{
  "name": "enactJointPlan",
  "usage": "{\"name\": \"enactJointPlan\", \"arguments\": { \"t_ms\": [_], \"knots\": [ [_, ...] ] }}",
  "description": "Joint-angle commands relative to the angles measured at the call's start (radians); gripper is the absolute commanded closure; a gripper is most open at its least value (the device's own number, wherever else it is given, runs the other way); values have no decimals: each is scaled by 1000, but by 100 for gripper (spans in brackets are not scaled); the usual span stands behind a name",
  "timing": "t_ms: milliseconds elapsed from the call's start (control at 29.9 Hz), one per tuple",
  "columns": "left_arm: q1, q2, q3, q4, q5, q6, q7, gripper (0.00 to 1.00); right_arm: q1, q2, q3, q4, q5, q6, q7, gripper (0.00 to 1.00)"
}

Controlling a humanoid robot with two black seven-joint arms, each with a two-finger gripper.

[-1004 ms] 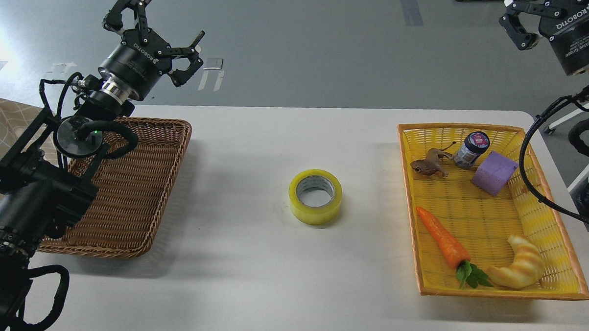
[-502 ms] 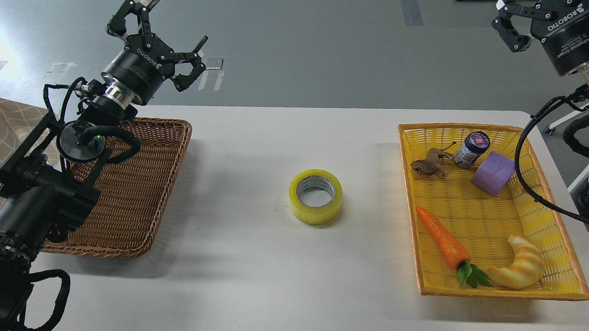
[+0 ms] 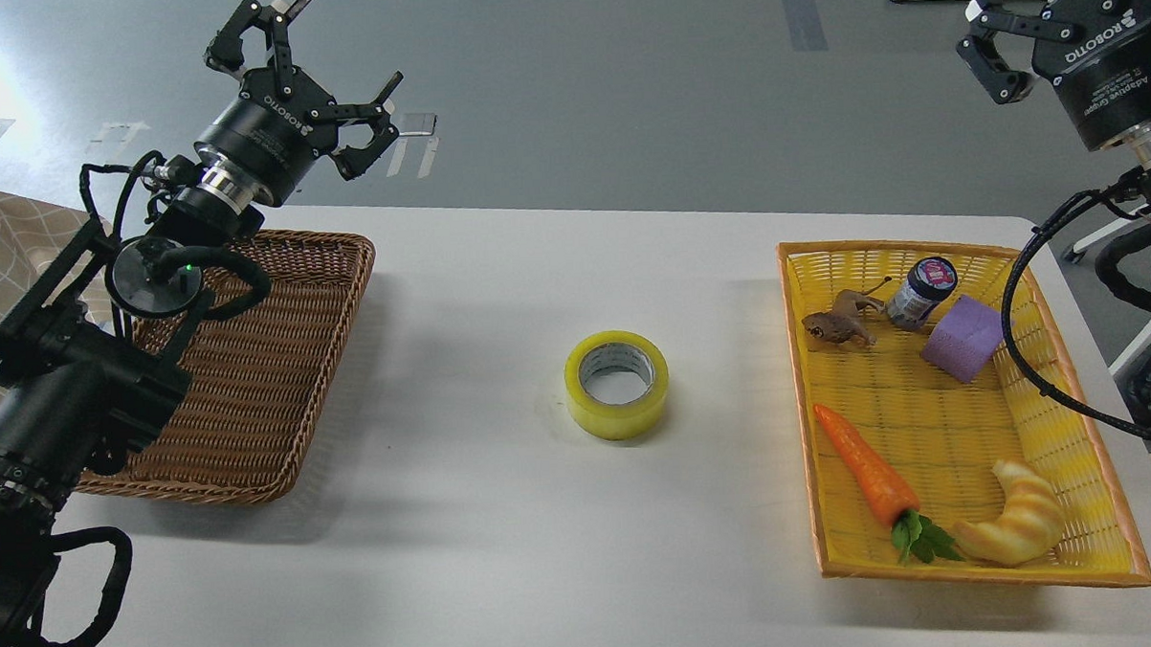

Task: Place and transfer tape with both arms
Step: 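Withdraw the right gripper up and away from the tape roll, then swing the left gripper out and reach toward the tape roll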

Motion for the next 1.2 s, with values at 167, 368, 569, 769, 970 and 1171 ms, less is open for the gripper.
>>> {"name": "enactJointPlan", "arguments": {
  "t_ms": [167,368,569,769,970,1171],
  "knots": [
    [-1,-1,-2,0,0,0,-1,2,-1,5,-9,2,0,0,0,0],
    [-3,-3,-2,0,0,0,-1,2,-1,6,-10,2,0,0,0,0],
    [-4,-4,-2,-8,-3,0,-4,2,-4,6,-12,5,1,0,0,0],
    [-12,3,14,-21,3,0,-4,2,-10,6,-13,9,1,0,0,0],
    [-12,62,30,-89,43,0,9,2,-14,6,-15,14,1,0,0,0],
    [-12,134,42,-230,324,0,6,2,-14,5,-15,17,1,0,0,0]
  ]
}}
